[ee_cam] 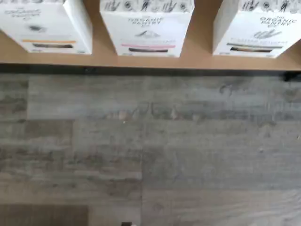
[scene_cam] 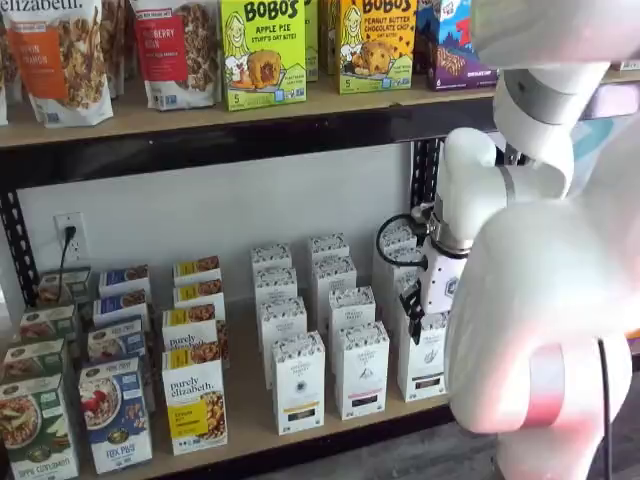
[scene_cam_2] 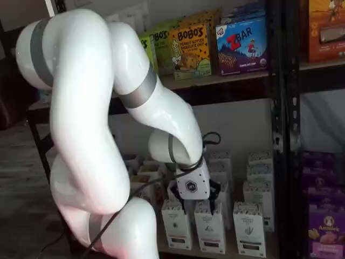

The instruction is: Pick up the white box with a green strip in the middle, on the bottom shelf, the sixth box from the left

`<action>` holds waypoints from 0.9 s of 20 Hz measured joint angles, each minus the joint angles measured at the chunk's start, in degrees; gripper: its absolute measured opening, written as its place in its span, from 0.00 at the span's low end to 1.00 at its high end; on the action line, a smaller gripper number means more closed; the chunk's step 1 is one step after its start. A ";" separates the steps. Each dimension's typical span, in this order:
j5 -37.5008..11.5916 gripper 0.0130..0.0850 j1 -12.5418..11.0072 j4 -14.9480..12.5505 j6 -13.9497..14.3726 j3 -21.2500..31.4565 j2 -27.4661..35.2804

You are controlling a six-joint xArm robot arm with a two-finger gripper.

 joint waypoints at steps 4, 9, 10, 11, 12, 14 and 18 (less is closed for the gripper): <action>-5.80 1.00 -0.85 3.33 -4.18 -3.17 9.08; -11.32 1.00 -0.66 9.75 -10.46 -8.00 18.82; -12.17 1.00 -0.54 9.97 -10.60 -8.81 20.29; -12.98 1.00 -0.28 10.56 -10.97 -10.00 22.27; -13.48 1.00 0.11 11.57 -11.65 -11.22 24.13; -15.00 1.00 1.40 15.50 -14.35 -13.75 28.16; -16.60 1.00 2.98 20.10 -17.45 -18.66 34.98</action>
